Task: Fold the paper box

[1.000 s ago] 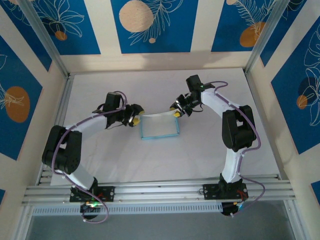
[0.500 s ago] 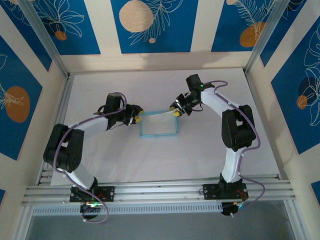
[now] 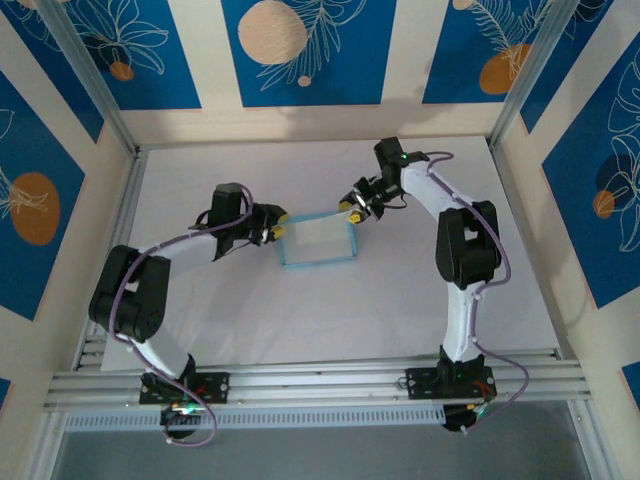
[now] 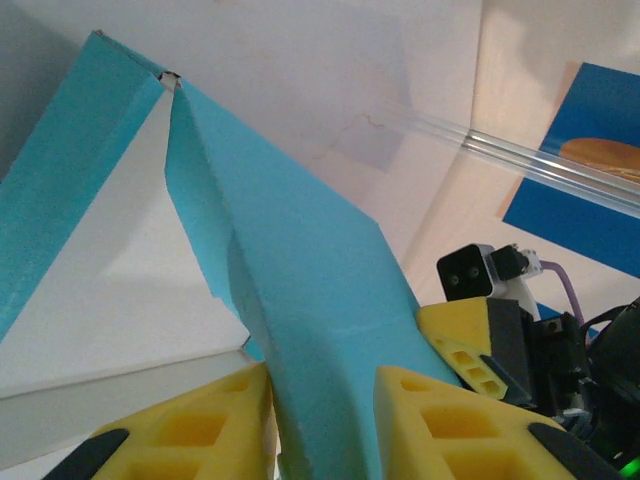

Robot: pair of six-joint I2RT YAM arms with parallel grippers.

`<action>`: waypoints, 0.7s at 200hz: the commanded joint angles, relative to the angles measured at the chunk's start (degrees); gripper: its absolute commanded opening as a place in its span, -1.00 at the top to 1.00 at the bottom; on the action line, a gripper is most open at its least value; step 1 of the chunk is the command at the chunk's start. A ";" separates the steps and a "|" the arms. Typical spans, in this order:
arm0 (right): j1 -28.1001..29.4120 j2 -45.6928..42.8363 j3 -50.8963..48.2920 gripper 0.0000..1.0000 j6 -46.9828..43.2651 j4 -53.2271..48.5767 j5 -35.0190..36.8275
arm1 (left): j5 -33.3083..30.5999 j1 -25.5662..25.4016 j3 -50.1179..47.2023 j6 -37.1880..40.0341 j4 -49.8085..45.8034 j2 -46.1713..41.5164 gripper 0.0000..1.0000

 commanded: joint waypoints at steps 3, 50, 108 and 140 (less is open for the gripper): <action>0.83 0.96 4.57 0.43 -1.68 -7.12 -1.09 | 3.47 -0.90 3.19 -0.14 3.91 -1.19 0.39; 1.02 0.39 0.76 0.36 -2.45 -5.88 -0.24 | 4.13 -0.46 1.28 1.20 4.95 0.71 0.32; 1.86 -0.85 -4.67 0.28 -5.98 -3.94 4.77 | 4.58 -0.35 -0.97 6.09 4.37 2.74 0.28; 2.76 -1.66 -6.38 0.26 -8.41 -3.91 7.91 | 4.93 -0.27 -1.36 9.94 2.18 2.13 0.22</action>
